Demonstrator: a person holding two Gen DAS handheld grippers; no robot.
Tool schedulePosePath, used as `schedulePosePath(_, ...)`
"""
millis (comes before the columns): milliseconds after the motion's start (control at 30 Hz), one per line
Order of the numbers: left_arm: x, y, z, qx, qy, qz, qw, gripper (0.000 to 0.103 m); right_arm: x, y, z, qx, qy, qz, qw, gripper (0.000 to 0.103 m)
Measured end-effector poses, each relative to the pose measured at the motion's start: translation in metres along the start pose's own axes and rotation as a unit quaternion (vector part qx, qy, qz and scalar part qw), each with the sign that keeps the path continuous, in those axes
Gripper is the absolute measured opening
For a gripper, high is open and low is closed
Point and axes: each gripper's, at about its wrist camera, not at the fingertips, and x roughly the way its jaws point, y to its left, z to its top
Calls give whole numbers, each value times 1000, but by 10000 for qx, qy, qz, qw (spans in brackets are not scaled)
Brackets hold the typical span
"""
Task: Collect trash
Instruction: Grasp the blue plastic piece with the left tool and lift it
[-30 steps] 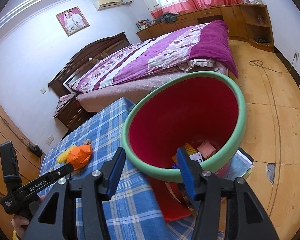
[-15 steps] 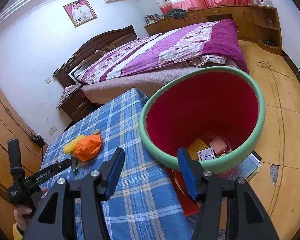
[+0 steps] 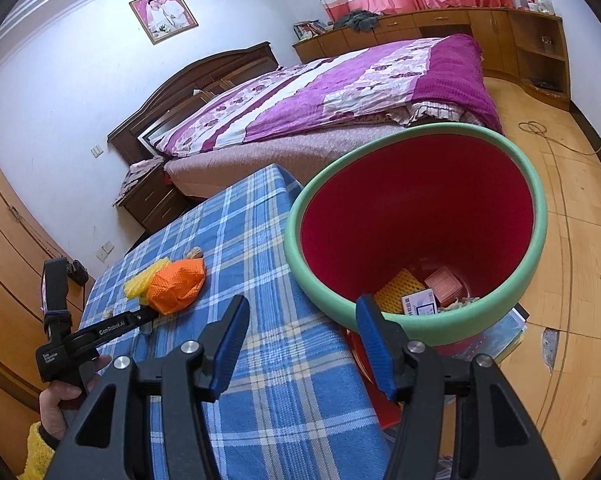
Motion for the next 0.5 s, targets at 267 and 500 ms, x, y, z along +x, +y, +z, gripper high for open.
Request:
schedulePosePath(267, -3, 2, -4, 53, -71, 2, 10000, 16, 2, 6, -1, -58, 44, 28, 10000, 59)
schedulePosePath(500, -22, 13, -18, -48, -107, -141, 9998, 16, 3, 20, -2, -209, 64, 77, 9997, 59)
